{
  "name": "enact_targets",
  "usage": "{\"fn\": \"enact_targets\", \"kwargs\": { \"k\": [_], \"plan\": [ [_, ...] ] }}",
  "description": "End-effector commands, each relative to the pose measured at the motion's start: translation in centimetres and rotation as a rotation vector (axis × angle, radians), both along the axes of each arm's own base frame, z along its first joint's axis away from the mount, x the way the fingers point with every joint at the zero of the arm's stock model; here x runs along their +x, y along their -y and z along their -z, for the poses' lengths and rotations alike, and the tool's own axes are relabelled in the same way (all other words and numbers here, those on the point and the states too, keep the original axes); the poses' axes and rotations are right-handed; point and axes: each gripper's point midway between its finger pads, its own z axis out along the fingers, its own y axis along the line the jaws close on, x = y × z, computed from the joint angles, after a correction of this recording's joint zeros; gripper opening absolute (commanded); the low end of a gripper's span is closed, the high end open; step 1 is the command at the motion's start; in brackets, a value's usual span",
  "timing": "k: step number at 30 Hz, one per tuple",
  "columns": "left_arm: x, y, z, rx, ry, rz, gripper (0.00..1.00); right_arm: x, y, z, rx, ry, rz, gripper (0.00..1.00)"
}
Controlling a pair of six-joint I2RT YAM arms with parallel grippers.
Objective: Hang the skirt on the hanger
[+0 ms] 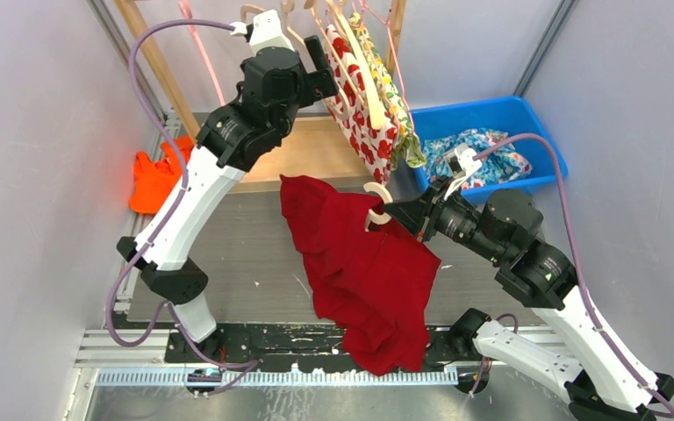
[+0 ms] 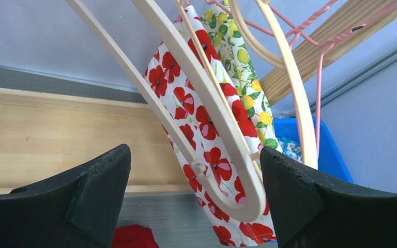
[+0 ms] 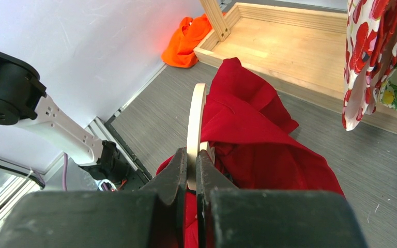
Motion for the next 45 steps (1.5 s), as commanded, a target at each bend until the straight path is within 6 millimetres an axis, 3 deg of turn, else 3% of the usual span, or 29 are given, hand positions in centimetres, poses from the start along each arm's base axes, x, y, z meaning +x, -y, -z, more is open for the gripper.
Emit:
{"fn": "enact_targets", "kwargs": {
  "k": [1,9,17,20,23,27,39,45],
  "plan": [
    [-0.2,-0.9,-3.2,-0.082,0.072,-0.008,0.95,-0.4,0.2,-5.3,0.14,0.132,-0.007,0.01],
    [3.3,-1.0,-2.0,-0.062,0.031,-0.042,0.97,-0.6,0.2,-5.6,0.15,0.134,-0.012,0.01],
    [6.0,-2.9,-0.3,-0.064,-0.007,-0.082,0.96,-0.5,0.1,-5.5,0.146,0.138,-0.012,0.01],
    [6.7,-3.5,0.2,-0.065,-0.018,-0.097,0.86,-0.5,0.0,-5.5,0.149,0.139,-0.016,0.01],
    [6.9,-4.4,0.1,-0.066,-0.018,-0.115,0.61,-0.5,0.0,-5.4,0.148,0.138,-0.016,0.01],
    [6.4,-5.9,-0.2,-0.053,-0.021,-0.14,0.45,-0.5,0.0,-5.4,0.146,0.14,-0.016,0.01],
    [5.2,-12.4,-0.5,-0.016,-0.046,-0.262,0.19,-0.1,-0.6,-5.5,0.146,0.136,-0.03,0.01],
    [4.5,-15.7,-0.2,0.007,-0.068,-0.334,0.19,-0.1,-0.9,-5.7,0.15,0.134,-0.04,0.01]
  ]
}}
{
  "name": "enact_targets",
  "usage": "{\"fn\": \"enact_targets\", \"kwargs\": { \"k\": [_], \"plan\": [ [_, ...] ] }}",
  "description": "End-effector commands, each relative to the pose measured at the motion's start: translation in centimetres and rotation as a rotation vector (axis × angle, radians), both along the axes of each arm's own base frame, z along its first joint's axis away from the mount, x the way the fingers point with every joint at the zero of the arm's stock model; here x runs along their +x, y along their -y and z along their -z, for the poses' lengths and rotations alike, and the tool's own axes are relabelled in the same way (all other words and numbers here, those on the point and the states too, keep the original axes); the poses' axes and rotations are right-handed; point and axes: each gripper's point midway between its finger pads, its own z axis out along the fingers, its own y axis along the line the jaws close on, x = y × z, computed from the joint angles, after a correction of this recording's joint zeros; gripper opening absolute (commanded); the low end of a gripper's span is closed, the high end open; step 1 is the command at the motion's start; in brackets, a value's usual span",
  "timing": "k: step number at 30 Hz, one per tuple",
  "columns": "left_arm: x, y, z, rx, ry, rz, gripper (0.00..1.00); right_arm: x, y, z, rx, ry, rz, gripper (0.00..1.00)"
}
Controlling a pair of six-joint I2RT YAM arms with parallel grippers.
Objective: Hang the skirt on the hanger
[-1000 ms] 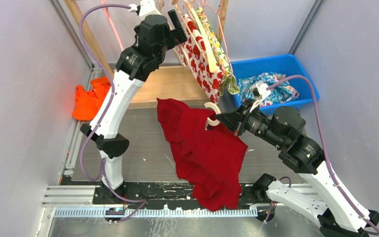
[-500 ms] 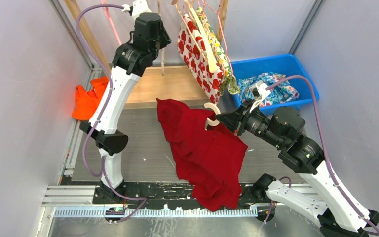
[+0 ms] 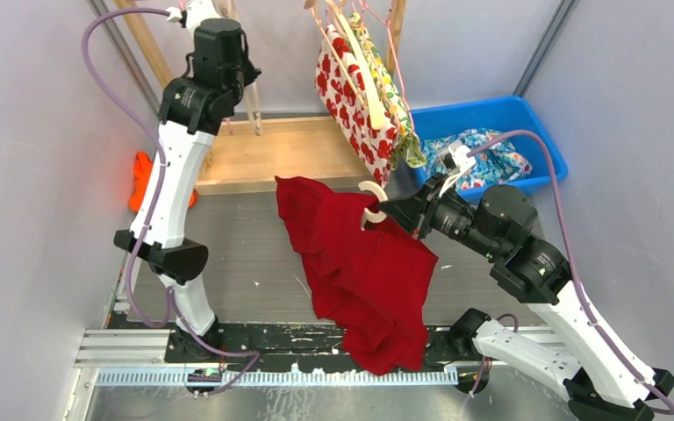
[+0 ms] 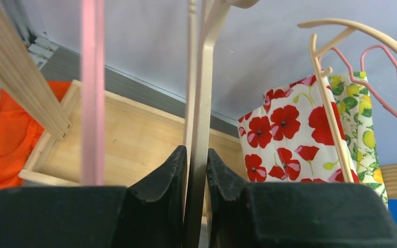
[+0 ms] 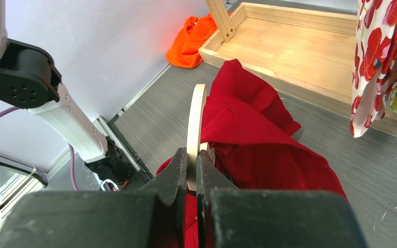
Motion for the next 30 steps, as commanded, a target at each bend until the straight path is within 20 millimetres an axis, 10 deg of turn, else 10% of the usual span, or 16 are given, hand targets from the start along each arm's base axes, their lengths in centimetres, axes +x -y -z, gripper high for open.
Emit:
{"fn": "enact_targets", "kwargs": {
  "k": [1,10,19,30],
  "plan": [
    [-2.0,-3.6,-2.1,0.004,0.036,-0.068,0.19,-0.5,-0.1,-5.7,0.148,0.132,-0.019,0.01],
    [-3.9,-3.5,-1.9,-0.02,0.024,0.031,0.6,-0.2,-0.6,-5.5,0.147,0.122,-0.028,0.01],
    [-8.3,-2.0,-2.1,-0.053,0.013,0.186,0.68,0.4,-1.7,-4.1,0.147,0.082,-0.048,0.01],
    [-17.2,-5.0,-3.0,-0.064,0.075,0.209,0.72,1.1,-3.5,-2.1,0.143,0.026,-0.095,0.01]
  ]
}}
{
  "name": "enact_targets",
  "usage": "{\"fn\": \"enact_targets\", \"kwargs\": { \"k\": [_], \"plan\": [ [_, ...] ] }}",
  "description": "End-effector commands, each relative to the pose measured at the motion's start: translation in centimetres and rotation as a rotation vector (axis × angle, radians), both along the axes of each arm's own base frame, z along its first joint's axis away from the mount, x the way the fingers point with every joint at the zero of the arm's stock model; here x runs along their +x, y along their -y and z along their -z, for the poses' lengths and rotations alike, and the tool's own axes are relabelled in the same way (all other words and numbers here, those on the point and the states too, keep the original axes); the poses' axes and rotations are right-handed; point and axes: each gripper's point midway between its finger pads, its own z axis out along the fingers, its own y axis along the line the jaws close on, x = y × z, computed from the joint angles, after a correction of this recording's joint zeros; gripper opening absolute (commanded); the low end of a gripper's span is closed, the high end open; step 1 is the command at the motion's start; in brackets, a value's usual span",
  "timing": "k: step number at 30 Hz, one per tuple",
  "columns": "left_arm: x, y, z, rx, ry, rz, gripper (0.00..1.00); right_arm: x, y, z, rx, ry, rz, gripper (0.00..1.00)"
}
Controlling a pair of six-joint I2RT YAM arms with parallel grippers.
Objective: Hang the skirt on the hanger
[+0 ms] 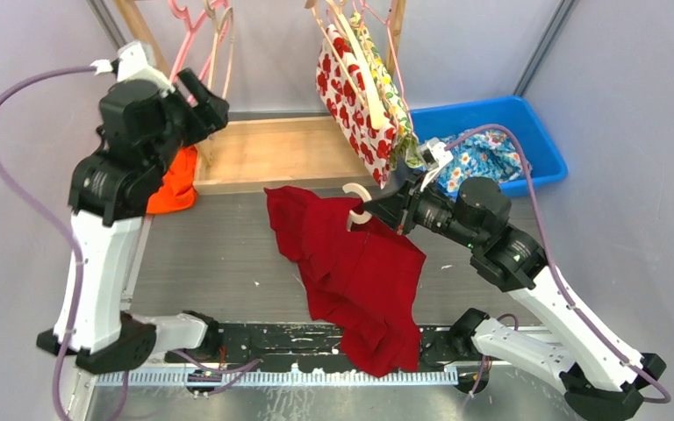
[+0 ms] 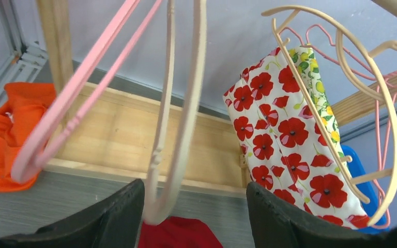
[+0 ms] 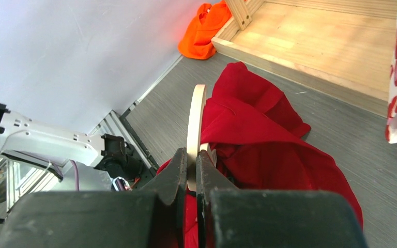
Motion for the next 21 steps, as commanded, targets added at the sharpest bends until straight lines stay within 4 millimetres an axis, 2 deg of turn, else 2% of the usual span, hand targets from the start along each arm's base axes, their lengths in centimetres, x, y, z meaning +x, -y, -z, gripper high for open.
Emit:
{"fn": "enact_targets", "kwargs": {
  "k": [1,6,17,21],
  "plan": [
    [-4.5,-1.3,-0.7,-0.016,0.059,0.025,0.72,0.2,-1.5,-3.5,0.132,0.076,-0.048,0.01],
    [-7.0,-1.2,2.9,-0.043,0.01,0.068,0.71,0.7,-2.6,-2.5,0.142,0.044,-0.076,0.01],
    [-10.5,-0.6,12.1,-0.038,-0.173,0.149,0.7,0.7,-3.6,-1.5,0.131,0.012,-0.119,0.01],
    [-11.0,0.1,16.0,-0.043,-0.257,0.18,0.7,0.8,-3.9,-1.5,0.132,0.015,-0.128,0.01]
  ]
}}
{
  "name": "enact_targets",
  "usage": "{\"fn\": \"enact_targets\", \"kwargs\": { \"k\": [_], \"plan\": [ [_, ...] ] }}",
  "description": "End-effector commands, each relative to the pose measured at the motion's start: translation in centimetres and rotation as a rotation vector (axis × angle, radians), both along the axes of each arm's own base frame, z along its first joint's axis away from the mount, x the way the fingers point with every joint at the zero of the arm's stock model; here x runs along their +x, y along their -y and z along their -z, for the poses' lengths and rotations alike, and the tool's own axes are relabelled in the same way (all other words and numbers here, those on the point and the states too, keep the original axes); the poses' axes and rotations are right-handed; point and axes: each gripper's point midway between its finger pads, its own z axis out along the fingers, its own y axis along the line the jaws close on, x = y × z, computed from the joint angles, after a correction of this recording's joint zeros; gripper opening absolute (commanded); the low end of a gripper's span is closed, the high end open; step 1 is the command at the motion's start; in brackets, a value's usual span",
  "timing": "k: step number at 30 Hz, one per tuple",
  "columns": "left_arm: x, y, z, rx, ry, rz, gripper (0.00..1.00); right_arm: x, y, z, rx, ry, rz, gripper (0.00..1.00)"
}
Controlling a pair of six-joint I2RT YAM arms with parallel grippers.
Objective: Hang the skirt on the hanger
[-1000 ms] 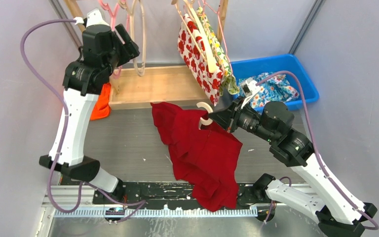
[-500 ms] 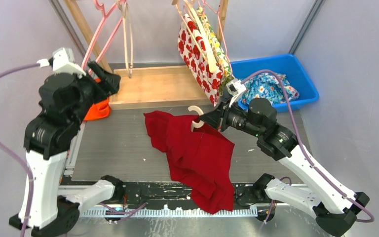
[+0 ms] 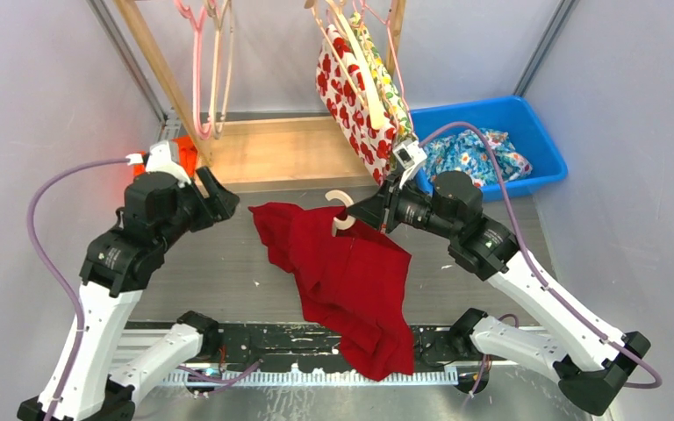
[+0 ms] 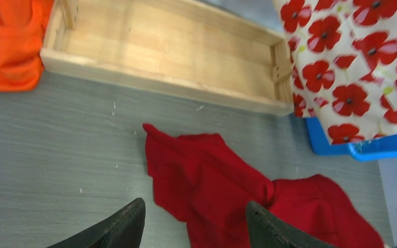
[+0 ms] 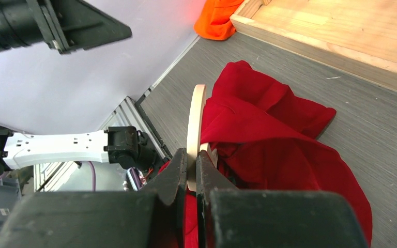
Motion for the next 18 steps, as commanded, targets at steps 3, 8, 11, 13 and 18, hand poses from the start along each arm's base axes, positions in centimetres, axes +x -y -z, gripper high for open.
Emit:
{"fn": "enact_targets", "kwargs": {
  "k": [3,8,11,13,18],
  "plan": [
    [-0.6,1.8,4.3,-0.038,-0.086,0.064,0.71,-0.1,-0.8,-4.5,0.128,0.101,-0.04,0.01],
    [0.6,3.9,7.6,-0.063,-0.149,0.099,0.82,0.1,-1.1,-3.9,0.111,0.09,-0.047,0.01],
    [1.8,5.9,8.8,-0.095,-0.186,0.138,0.84,0.2,-1.3,-3.5,0.104,0.086,-0.05,0.01],
    [2.9,6.8,9.6,-0.107,-0.208,0.136,0.85,0.2,-1.4,-3.2,0.102,0.081,-0.055,0.01],
    [5.3,7.8,9.8,-0.146,-0.19,0.095,1.0,0.1,-1.3,-3.0,0.099,0.077,-0.058,0.01]
  ]
}}
